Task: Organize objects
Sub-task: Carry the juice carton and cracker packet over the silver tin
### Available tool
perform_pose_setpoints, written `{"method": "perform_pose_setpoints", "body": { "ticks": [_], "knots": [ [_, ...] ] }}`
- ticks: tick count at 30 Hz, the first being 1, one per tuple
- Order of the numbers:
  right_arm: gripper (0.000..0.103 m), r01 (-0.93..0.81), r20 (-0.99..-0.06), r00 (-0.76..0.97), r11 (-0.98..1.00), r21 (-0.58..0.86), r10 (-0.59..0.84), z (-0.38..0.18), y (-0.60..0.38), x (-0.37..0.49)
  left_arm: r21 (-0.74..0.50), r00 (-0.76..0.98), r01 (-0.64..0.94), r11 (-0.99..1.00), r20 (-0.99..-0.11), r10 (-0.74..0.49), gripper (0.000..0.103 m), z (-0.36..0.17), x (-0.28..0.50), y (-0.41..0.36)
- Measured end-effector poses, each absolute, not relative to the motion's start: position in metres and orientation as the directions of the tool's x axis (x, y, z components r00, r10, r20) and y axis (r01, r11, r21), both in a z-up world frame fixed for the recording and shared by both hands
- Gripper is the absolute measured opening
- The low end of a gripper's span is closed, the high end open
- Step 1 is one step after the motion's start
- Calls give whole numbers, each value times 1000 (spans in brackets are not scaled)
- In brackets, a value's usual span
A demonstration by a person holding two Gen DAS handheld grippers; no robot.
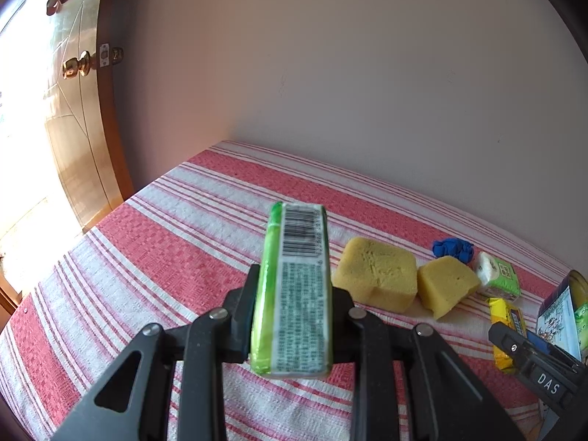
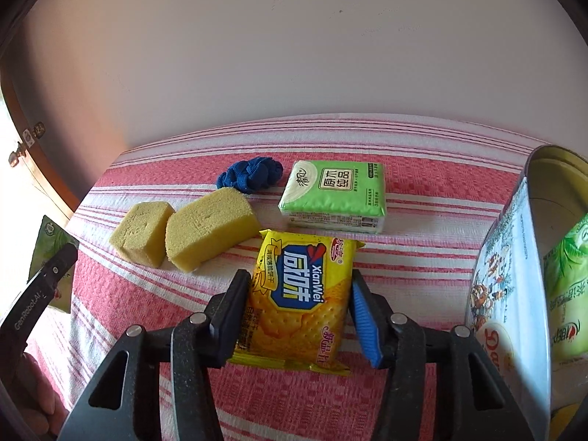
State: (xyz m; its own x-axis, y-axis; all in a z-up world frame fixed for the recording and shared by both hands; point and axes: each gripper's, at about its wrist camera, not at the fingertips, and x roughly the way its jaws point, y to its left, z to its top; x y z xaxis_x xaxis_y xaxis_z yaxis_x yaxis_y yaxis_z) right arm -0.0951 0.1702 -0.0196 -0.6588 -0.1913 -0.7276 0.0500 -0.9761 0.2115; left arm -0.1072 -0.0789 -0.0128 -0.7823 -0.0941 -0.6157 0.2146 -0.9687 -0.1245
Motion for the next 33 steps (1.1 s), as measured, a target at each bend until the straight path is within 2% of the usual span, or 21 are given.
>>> {"method": "perform_pose_setpoints", "body": {
  "ticks": [7,10,15,19,33],
  "knots": [
    [56,104,-606,-767,-973,208,-211,12,182,-46,-125,-827,175,-977,-558,-76,26,-6,-97,-66],
    [56,113,-543,-821,-982,152,-178,27,180,-33,-110,-849,169,-980,-521,-88,26,-1,-90,-57],
    [56,107,-477,-871,-993,54,-119,38,181,-15,-132,-868,118,-984,-495,-38,26,3,-76,-37],
    [56,93,-441,-891,-995,47,-104,47,191,-5,-145,-889,87,-986,-459,-11,26,12,-60,-24],
    [56,24,-381,-923,-998,55,-43,65,247,21,-147,-897,-51,-988,-427,111,27,32,-36,54]
  ]
}}
